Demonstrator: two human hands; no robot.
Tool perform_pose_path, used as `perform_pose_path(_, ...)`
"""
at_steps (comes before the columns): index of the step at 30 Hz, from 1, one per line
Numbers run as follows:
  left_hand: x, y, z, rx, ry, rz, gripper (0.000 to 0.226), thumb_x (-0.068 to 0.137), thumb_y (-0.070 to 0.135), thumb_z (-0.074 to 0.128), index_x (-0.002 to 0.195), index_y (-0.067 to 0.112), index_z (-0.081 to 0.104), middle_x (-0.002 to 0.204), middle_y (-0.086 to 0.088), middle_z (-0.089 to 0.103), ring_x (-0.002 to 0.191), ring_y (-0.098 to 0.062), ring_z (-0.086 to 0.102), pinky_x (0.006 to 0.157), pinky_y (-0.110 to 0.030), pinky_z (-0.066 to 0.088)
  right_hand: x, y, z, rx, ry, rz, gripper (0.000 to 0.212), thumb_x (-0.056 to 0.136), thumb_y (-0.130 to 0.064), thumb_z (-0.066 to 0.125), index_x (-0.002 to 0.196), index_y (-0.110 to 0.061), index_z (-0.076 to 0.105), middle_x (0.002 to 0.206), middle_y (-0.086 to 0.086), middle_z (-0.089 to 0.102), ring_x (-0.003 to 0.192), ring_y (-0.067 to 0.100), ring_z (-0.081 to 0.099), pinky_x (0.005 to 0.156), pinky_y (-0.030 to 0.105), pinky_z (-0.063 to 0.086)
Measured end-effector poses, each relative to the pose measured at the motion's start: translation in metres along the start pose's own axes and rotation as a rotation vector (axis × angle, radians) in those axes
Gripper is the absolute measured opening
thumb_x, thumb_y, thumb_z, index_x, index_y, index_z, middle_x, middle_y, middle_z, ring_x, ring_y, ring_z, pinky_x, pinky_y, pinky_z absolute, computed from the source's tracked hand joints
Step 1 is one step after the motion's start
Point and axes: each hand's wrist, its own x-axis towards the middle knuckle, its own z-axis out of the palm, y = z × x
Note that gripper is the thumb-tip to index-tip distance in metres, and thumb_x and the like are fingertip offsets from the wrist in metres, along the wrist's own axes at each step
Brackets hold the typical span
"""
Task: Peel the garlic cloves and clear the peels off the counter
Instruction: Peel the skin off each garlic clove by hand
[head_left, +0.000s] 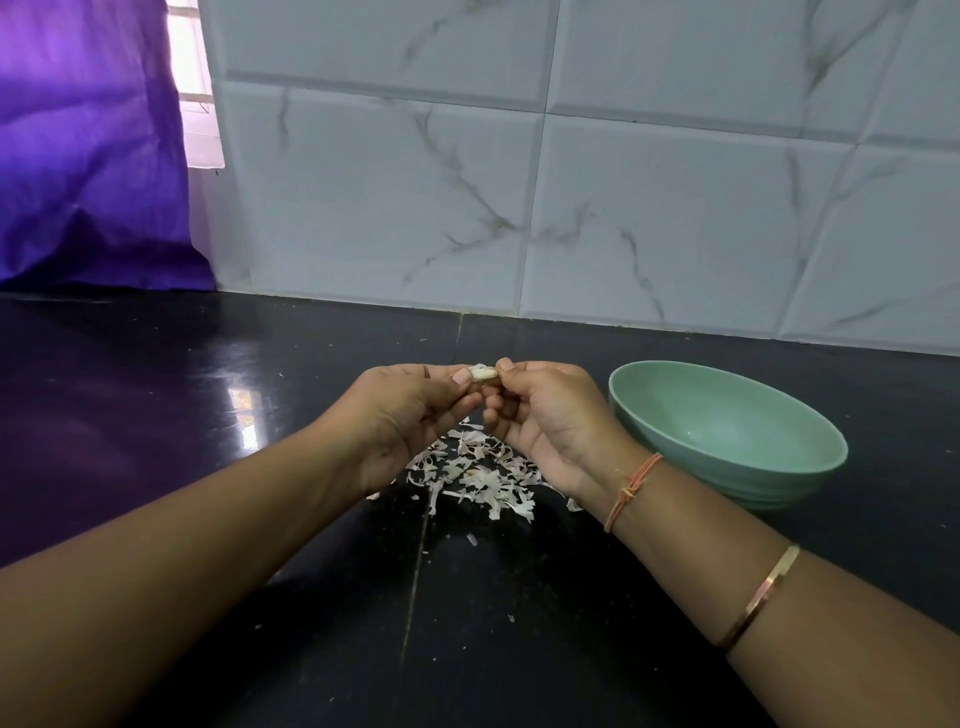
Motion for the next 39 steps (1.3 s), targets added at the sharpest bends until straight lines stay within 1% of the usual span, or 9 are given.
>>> perform_pose_path(5,0.0019,0.0019,-0.0016,-0.029,0.013,-0.013,0.013,0.089,-0.005,0.049,0.085,-0.006,0.061,0.069,-0.01,0.066,0.055,-0.008,0.066,0.056,-0.012,0.053,0.0001,0.0011,-0.0012,-0.039,-0.018,-0.005,0.035,0.098,-0.021,0.045,0.076,0.001,0.061,0.064,0.008,0.06,0.05,0.01,0.053,0.048,0.02,0.05)
perform_pose_path(7,0.002,0.0023,-0.002,-0.042,0.025,-0.021,0.014,0.089,-0.004,0.049,0.083,-0.005,0.061,0.066,-0.009,0.066,0.055,-0.008,0.066,0.055,-0.012,0.053,0.0002,0.001,-0.0013,-0.042,-0.031,-0.015,0.032,0.097,-0.023,0.048,0.081,0.001,0.061,0.068,0.008,0.06,0.054,0.01,0.054,0.049,0.021,0.051)
perform_pose_path(12,0.001,0.003,-0.0028,-0.072,0.039,-0.046,0.015,0.089,0.0,0.051,0.079,-0.004,0.061,0.058,-0.006,0.066,0.053,-0.008,0.065,0.052,-0.013,0.053,-0.0016,0.0007,-0.0029,-0.032,-0.077,-0.045,0.013,0.093,-0.007,0.053,0.083,-0.001,0.059,0.072,0.008,0.058,0.058,0.009,0.054,0.054,0.02,0.052)
perform_pose_path(20,0.0011,0.004,-0.002,-0.143,0.021,-0.113,0.015,0.089,0.006,0.054,0.08,-0.003,0.061,0.065,-0.007,0.061,0.051,-0.008,0.063,0.051,-0.013,0.053,-0.0018,0.0025,-0.0035,-0.032,-0.103,-0.021,0.01,0.088,-0.003,0.058,0.078,-0.002,0.059,0.067,0.005,0.061,0.055,0.008,0.056,0.054,0.019,0.052)
perform_pose_path(24,0.0012,0.0041,-0.0027,-0.14,0.056,-0.107,0.014,0.088,0.005,0.056,0.078,-0.003,0.061,0.062,-0.007,0.06,0.05,-0.008,0.062,0.049,-0.014,0.052,0.0002,0.0028,-0.0054,-0.126,-0.038,-0.098,0.012,0.083,0.006,0.06,0.082,-0.006,0.059,0.078,0.007,0.064,0.063,0.012,0.06,0.062,0.025,0.051)
perform_pose_path(27,0.0022,0.0029,-0.0029,-0.099,0.072,-0.081,0.012,0.087,0.005,0.058,0.077,-0.002,0.061,0.056,-0.005,0.062,0.049,-0.007,0.062,0.054,-0.015,0.055,0.0014,0.0021,-0.0055,-0.221,0.022,-0.192,0.01,0.085,-0.002,0.06,0.078,-0.009,0.062,0.075,0.004,0.06,0.063,0.01,0.053,0.062,0.028,0.047)
perform_pose_path(31,0.003,0.0007,-0.0031,-0.043,0.069,-0.023,0.01,0.085,0.004,0.059,0.077,0.0,0.062,0.056,-0.004,0.064,0.052,-0.007,0.064,0.059,-0.016,0.055,0.0004,0.0026,-0.0049,-0.266,0.014,-0.214,0.017,0.084,-0.022,0.067,0.075,-0.008,0.063,0.072,0.005,0.06,0.066,0.01,0.053,0.058,0.026,0.047)
perform_pose_path(34,0.0028,-0.0001,-0.0031,-0.002,0.055,-0.002,0.008,0.084,0.005,0.06,0.081,-0.001,0.063,0.059,-0.003,0.065,0.053,-0.006,0.064,0.057,-0.014,0.054,0.0009,0.0042,-0.0045,-0.331,0.021,-0.234,0.017,0.084,-0.018,0.068,0.069,-0.011,0.062,0.068,0.004,0.058,0.063,0.01,0.053,0.06,0.026,0.047)
perform_pose_path(39,0.003,0.0006,-0.0046,-0.01,0.028,-0.034,0.009,0.085,0.005,0.058,0.08,-0.001,0.062,0.06,-0.004,0.064,0.053,-0.006,0.064,0.054,-0.013,0.053,0.0041,0.0029,-0.0067,-0.282,0.014,-0.18,0.014,0.088,-0.009,0.062,0.073,-0.009,0.063,0.071,0.008,0.059,0.059,0.013,0.052,0.06,0.026,0.047)
